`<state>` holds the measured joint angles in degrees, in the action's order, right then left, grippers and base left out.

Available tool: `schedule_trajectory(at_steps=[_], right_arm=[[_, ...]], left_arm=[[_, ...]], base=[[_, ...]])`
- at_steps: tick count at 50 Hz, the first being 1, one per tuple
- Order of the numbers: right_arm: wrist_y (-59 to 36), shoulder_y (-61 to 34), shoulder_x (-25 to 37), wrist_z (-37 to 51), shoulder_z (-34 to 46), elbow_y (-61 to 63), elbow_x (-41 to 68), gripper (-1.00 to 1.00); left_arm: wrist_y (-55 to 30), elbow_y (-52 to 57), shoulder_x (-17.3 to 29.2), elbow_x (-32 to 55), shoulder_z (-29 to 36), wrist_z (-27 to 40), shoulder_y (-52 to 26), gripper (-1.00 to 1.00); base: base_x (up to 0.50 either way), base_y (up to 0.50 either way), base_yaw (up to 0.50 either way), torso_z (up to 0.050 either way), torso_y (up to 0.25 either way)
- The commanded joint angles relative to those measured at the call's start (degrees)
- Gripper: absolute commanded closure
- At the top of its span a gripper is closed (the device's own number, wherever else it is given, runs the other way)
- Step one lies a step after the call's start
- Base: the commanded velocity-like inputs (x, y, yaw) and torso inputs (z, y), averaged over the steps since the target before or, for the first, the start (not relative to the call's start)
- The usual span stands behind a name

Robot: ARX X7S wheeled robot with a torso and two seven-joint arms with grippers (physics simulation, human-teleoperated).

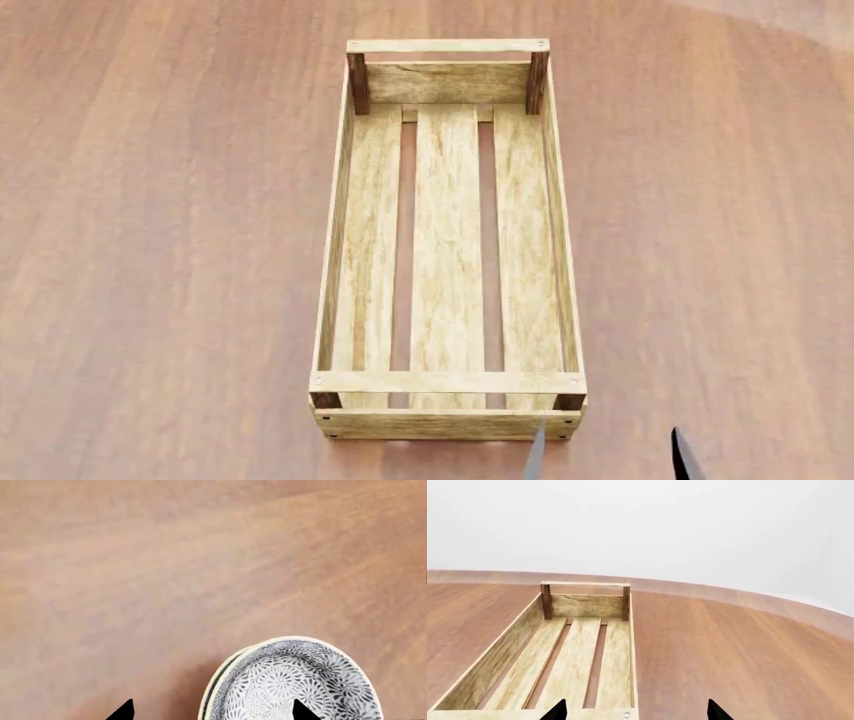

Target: Stack the right bowl on the left bowl and place them in the tray.

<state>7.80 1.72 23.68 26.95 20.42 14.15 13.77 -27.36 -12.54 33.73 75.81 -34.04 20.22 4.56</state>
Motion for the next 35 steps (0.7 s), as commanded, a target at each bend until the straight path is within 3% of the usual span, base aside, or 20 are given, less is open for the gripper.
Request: schedule_trajectory(at_steps=[1, 35], right_arm=[[-0.27, 0.06, -0.94, -1.24, -1.16, 0.39, -1.08, -1.0], [-0.33, -0.23, -0.74, -1.09, -0.61, 0.12, -1.05, -1.0]], left_arm=[[0.92, 1.25, -1.27, -4.16, 0.09, -1.53, 0.09, -1.0], [2.78, -2.07, -1.91, -7.61, 2.5, -3.53, -1.12, -1.0]], base=[[0.0, 0.0, 0.0, 0.0, 0.0], [0.0, 0.0, 0.0, 0.0, 0.0]])
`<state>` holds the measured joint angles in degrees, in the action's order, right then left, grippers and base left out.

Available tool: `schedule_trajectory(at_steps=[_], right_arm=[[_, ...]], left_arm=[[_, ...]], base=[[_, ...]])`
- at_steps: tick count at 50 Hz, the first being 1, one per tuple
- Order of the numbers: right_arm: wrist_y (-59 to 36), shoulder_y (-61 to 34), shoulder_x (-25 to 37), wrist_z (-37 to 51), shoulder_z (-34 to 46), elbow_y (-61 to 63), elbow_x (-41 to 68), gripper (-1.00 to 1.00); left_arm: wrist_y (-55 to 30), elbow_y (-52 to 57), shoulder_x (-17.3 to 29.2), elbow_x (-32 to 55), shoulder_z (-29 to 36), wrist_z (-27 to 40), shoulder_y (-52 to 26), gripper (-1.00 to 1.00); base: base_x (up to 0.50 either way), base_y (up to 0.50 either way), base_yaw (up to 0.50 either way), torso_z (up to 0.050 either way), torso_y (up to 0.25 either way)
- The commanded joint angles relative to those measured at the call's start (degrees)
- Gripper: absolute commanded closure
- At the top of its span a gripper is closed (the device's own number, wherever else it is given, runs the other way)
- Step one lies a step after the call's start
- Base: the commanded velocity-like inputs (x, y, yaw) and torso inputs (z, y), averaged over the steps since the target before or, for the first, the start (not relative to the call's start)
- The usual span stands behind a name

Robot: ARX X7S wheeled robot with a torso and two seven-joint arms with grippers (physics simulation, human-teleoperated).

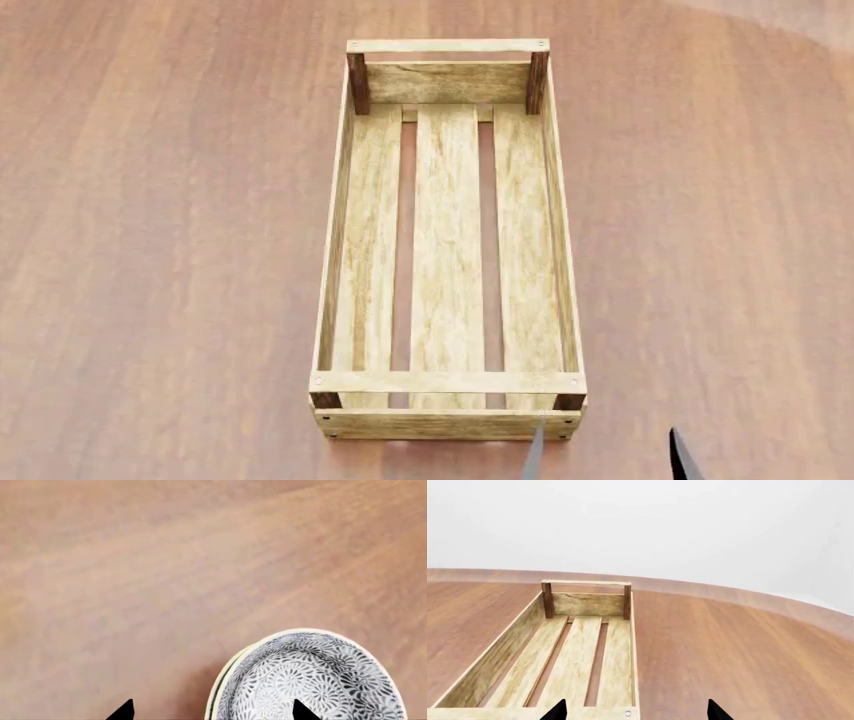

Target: Stack the right bowl on the left bowl and place them in the tray.

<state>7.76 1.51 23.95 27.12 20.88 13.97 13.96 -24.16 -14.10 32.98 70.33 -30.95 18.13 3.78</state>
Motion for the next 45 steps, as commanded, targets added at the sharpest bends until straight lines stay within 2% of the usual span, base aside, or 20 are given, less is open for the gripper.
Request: schedule_trajectory(at_steps=[1, 31, 45], right_arm=[[-0.3, 0.0, -0.97, -1.25, -1.08, 0.38, -1.21, -1.0], [0.03, -0.02, -0.93, -1.03, -0.68, -0.25, -1.22, -1.0], [0.21, -0.04, -0.82, -1.0, -0.6, -0.38, -1.04, -1.0]], left_arm=[[-0.37, -0.51, -1.18, -2.28, -0.46, -1.45, -0.39, -1.0], [1.15, -4.99, -1.87, -5.25, 2.16, -3.83, -2.09, -1.0], [1.6, -3.56, -2.1, -6.54, 3.69, -4.91, -1.89, -1.0]], base=[[0.0, 0.0, 0.0, 0.0, 0.0], [0.0, 0.0, 0.0, 0.0, 0.0], [0.0, 0.0, 0.0, 0.0, 0.0]])
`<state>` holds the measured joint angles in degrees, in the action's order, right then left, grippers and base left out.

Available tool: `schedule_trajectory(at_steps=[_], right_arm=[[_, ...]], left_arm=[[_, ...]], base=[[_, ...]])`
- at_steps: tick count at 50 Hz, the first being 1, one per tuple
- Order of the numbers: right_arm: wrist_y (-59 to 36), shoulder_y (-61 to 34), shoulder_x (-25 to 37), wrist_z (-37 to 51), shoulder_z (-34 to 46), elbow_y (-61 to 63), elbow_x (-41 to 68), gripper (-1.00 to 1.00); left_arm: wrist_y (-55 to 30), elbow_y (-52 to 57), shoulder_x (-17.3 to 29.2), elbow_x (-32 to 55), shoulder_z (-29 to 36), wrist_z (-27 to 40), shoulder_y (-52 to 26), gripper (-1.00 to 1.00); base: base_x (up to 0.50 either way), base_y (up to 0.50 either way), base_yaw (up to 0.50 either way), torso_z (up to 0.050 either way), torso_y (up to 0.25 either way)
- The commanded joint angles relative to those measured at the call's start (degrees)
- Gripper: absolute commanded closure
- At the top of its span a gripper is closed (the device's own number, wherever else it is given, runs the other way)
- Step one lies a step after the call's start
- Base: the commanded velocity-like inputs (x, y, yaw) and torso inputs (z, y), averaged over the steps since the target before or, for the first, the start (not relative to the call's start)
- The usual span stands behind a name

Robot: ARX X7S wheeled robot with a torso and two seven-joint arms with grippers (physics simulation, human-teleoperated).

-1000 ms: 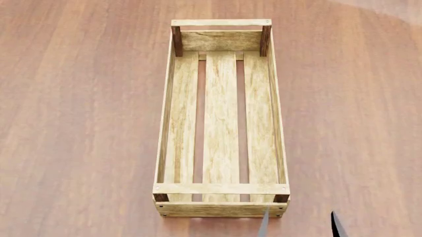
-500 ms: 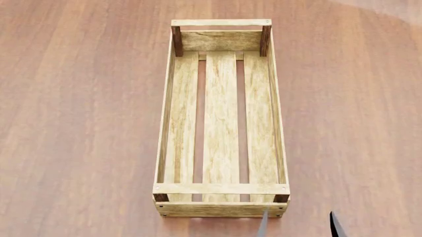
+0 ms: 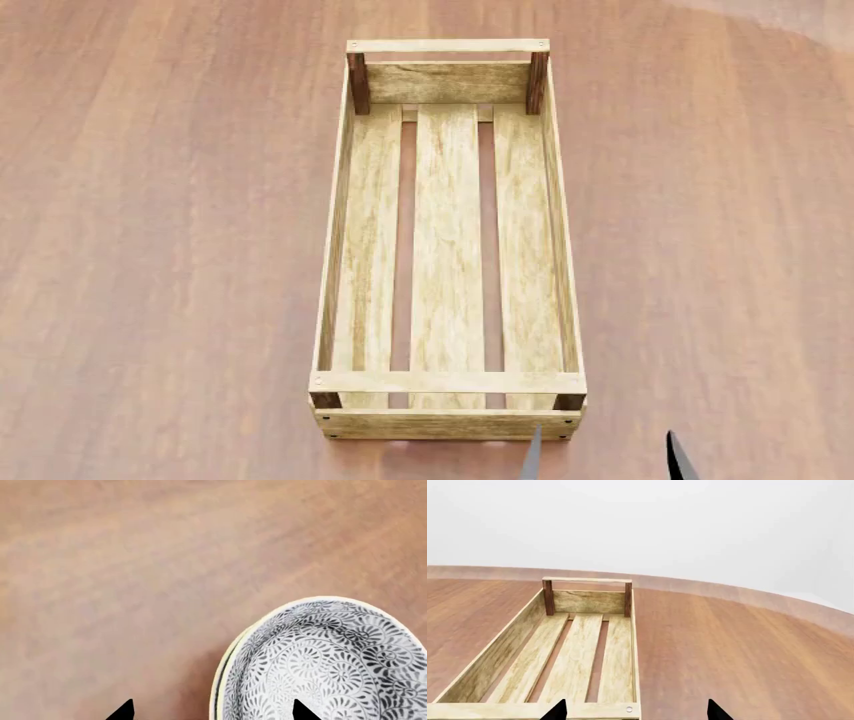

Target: Stack the right bowl on the left bowl and place them in the tray.

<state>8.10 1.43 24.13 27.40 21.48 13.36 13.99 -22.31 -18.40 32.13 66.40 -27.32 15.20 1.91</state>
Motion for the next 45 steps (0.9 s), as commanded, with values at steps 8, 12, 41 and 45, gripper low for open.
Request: schedule_trajectory(at_steps=[8, 12, 41, 45], right_arm=[[-0.12, 0.03, -0.95, -1.21, -1.11, 0.25, -1.03, -1.0], [-0.04, 0.04, -0.94, -1.2, -1.06, 0.08, -1.03, -1.0], [-0.61, -0.39, -0.5, -1.2, -1.01, 0.62, -0.13, -1.0], [-0.71, -0.34, -0.34, -1.12, -1.13, 0.87, 0.02, -1.0]], left_arm=[[-0.24, 0.88, -1.31, -3.02, 0.8, -2.74, -0.02, 1.0], [-0.26, -0.31, -1.3, -3.03, 0.83, -2.96, -0.36, 1.0], [-10.57, 31.77, 4.8, -1.94, 11.96, 10.46, -10.02, 1.0], [-13.21, 33.11, 5.18, -1.67, 15.05, 13.02, -14.97, 1.0]], base=[[0.0, 0.0, 0.0, 0.0, 0.0], [0.0, 0.0, 0.0, 0.0, 0.0], [0.0, 0.0, 0.0, 0.0, 0.0], [0.0, 0.0, 0.0, 0.0, 0.0]])
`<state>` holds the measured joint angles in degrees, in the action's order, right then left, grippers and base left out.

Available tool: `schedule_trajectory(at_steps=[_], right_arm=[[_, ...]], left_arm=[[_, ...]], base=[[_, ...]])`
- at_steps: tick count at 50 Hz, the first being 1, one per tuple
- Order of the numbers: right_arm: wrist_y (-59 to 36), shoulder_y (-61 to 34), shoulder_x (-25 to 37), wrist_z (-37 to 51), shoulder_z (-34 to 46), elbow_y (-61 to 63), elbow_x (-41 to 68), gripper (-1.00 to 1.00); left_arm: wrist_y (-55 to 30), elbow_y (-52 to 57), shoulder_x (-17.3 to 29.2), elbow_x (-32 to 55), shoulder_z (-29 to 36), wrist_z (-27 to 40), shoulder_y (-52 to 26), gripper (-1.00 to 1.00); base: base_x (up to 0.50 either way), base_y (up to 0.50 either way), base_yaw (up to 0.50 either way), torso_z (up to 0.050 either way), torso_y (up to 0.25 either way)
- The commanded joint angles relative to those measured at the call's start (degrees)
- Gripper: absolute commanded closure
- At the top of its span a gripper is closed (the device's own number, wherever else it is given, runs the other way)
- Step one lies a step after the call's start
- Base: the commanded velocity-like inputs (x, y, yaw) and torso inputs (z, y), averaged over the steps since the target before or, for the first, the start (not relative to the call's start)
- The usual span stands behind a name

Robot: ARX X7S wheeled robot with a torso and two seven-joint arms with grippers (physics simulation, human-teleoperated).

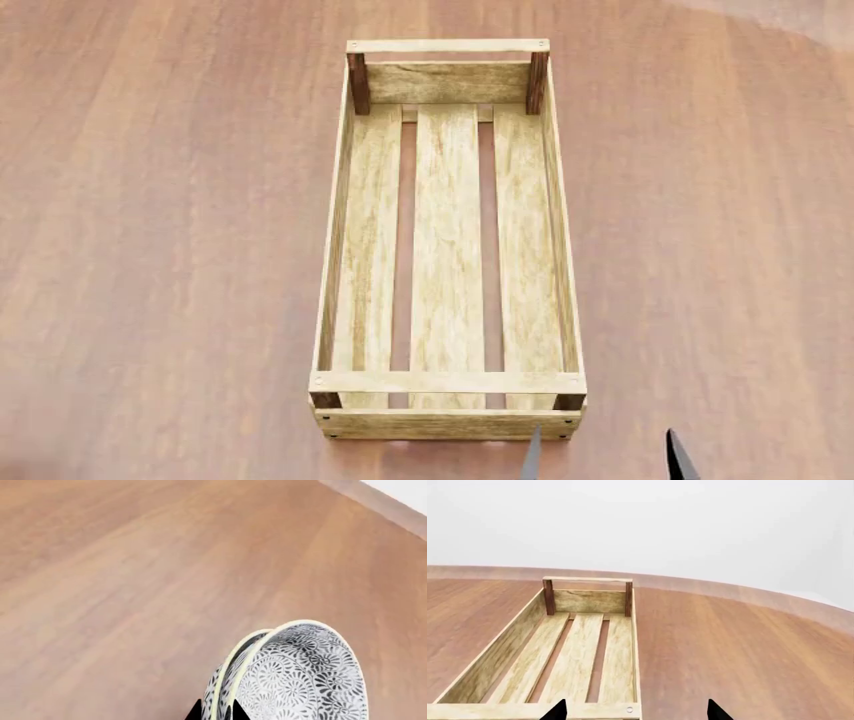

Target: Stack the right bowl on the left bowl and place them in the tray.

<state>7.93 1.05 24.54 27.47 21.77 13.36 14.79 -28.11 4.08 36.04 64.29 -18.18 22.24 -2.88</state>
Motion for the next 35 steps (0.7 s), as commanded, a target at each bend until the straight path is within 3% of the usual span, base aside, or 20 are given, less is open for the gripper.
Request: schedule_trajectory(at_steps=[1, 15, 35], right_arm=[[-0.39, 0.11, -0.75, -1.17, -1.5, 0.79, -0.72, -1.0], [0.25, 0.27, -0.67, -1.26, -1.59, 0.34, -0.26, -1.0], [1.3, 0.83, -0.08, -1.4, -2.27, 0.7, 1.02, -1.0]], left_arm=[[-8.22, 10.9, 1.3, 0.67, 6.73, 6.7, -11.63, 1.0], [-16.98, 14.76, -1.02, 4.22, 16.17, 13.53, -29.15, 1.0], [-26.85, 18.22, -10.19, 10.48, 26.78, 23.05, -53.03, 1.0]], base=[[0.0, 0.0, 0.0, 0.0, 0.0], [0.0, 0.0, 0.0, 0.0, 0.001], [0.0, 0.0, 0.0, 0.0, 0.001]])
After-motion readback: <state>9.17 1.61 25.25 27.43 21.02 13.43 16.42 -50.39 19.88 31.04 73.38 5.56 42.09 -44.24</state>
